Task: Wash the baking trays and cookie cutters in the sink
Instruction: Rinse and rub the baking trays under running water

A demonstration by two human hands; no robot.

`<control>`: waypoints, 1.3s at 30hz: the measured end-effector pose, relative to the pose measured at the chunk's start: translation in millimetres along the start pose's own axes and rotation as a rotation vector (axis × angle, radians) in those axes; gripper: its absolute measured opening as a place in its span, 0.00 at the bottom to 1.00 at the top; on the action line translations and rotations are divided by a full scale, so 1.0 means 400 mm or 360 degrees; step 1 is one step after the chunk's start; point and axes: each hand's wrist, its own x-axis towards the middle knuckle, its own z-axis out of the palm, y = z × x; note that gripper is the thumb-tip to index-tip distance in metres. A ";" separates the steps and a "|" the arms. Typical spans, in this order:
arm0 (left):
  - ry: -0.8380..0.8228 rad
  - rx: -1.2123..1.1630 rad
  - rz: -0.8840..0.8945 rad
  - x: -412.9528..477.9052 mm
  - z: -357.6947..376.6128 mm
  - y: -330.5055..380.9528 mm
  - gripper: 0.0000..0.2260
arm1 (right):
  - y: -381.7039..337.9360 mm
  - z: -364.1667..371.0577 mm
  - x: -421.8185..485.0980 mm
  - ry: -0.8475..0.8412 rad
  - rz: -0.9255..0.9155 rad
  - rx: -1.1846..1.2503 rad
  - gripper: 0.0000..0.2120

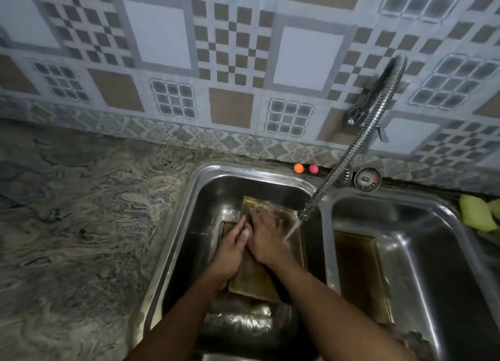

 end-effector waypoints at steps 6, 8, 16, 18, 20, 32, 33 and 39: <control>0.0430 -0.0233 0.0073 0.007 0.027 -0.005 0.20 | 0.017 0.005 -0.107 -0.0235 -0.0633 -0.0134 0.34; 0.0527 -0.0171 0.0137 0.007 0.035 -0.014 0.20 | 0.090 -0.001 -0.132 -0.0291 -0.0494 -0.0159 0.38; 0.0476 0.0065 0.0386 0.015 0.054 0.003 0.21 | 0.106 -0.005 -0.122 0.0045 0.0117 0.0184 0.38; 0.0492 -0.0009 0.0373 0.015 0.057 0.014 0.20 | 0.061 -0.007 -0.118 0.0085 0.0000 0.0067 0.36; 0.0564 -0.0078 0.0345 0.019 0.046 0.021 0.20 | 0.028 -0.006 -0.136 0.0142 -0.0388 -0.0018 0.26; 0.0581 0.0151 0.0166 0.021 0.016 -0.047 0.28 | 0.142 -0.028 -0.166 0.0140 -0.0111 0.0050 0.12; 0.0535 0.0132 0.0146 0.017 0.018 -0.044 0.29 | 0.147 -0.030 -0.157 0.0114 -0.0079 0.0048 0.14; 0.0211 -0.0122 0.0062 -0.013 0.046 -0.048 0.26 | 0.087 -0.026 -0.075 0.0084 0.0022 -0.0166 0.31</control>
